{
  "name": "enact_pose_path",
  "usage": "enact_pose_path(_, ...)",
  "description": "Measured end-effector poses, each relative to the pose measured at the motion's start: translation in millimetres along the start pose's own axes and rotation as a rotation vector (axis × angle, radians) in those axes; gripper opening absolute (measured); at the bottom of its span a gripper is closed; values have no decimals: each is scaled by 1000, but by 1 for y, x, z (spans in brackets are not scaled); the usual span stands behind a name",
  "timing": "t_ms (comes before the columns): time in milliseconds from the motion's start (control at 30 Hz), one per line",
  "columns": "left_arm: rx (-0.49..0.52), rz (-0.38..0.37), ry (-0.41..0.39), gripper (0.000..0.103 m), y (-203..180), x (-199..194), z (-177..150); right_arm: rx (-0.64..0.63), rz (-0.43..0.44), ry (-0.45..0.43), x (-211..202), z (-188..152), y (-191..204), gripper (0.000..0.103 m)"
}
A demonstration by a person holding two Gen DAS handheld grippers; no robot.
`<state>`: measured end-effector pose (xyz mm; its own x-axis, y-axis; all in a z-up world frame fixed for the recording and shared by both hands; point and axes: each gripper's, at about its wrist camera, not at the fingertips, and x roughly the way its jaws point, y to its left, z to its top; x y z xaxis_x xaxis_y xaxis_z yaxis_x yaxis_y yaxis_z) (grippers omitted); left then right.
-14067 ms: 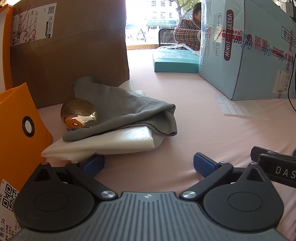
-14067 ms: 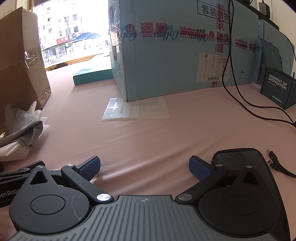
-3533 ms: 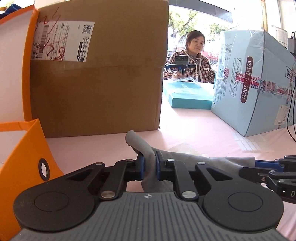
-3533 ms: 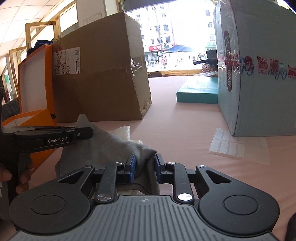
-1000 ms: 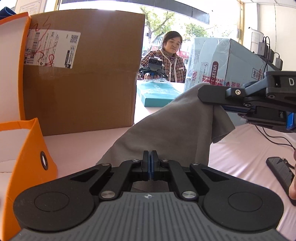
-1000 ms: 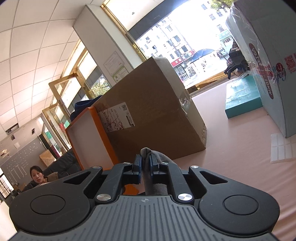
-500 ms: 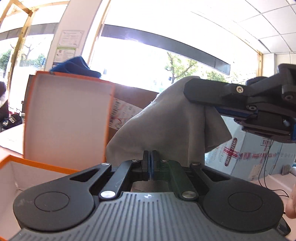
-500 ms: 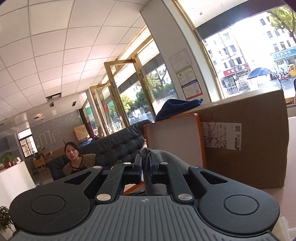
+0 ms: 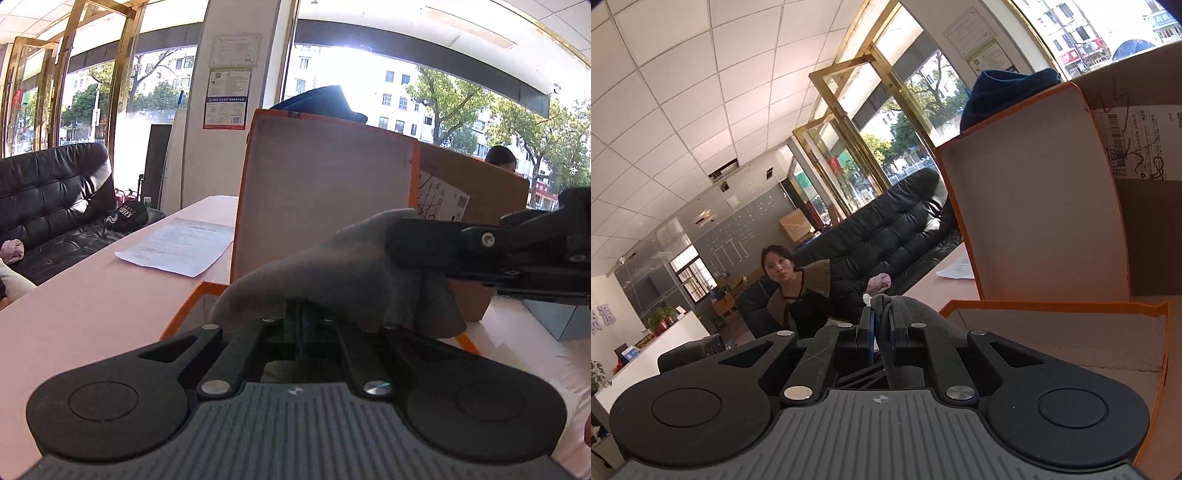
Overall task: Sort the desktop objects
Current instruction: 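Lift the grey cloth with both grippers and lower it into the orange box, then open both grippers and withdraw them from the box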
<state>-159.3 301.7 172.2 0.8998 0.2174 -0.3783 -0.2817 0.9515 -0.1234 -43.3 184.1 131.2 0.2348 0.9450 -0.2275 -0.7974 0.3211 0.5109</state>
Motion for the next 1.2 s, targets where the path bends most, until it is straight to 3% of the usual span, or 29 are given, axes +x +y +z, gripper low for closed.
enact_pose_path(200,44,24,161,1,-16,37,-12,119,-110,54,12,-4,-46,8)
enact_pose_path(467,87,36,275,1,-28,73,-19,159,-317,123,6,-11,-88,8)
enact_pose_path(833,104,64,373,2,-32,94,-17,-23,-520,310,38,-10,-77,7)
enact_pose_path(1100,99,62,428,2,-31,103,-19,-70,-587,461,62,-19,-96,7)
enact_pose_path(1167,82,67,427,11,-29,102,-17,-84,-590,521,68,-17,-96,9)
enact_pose_path(1200,66,75,421,25,-27,101,-15,-98,-593,557,71,-18,-95,12)
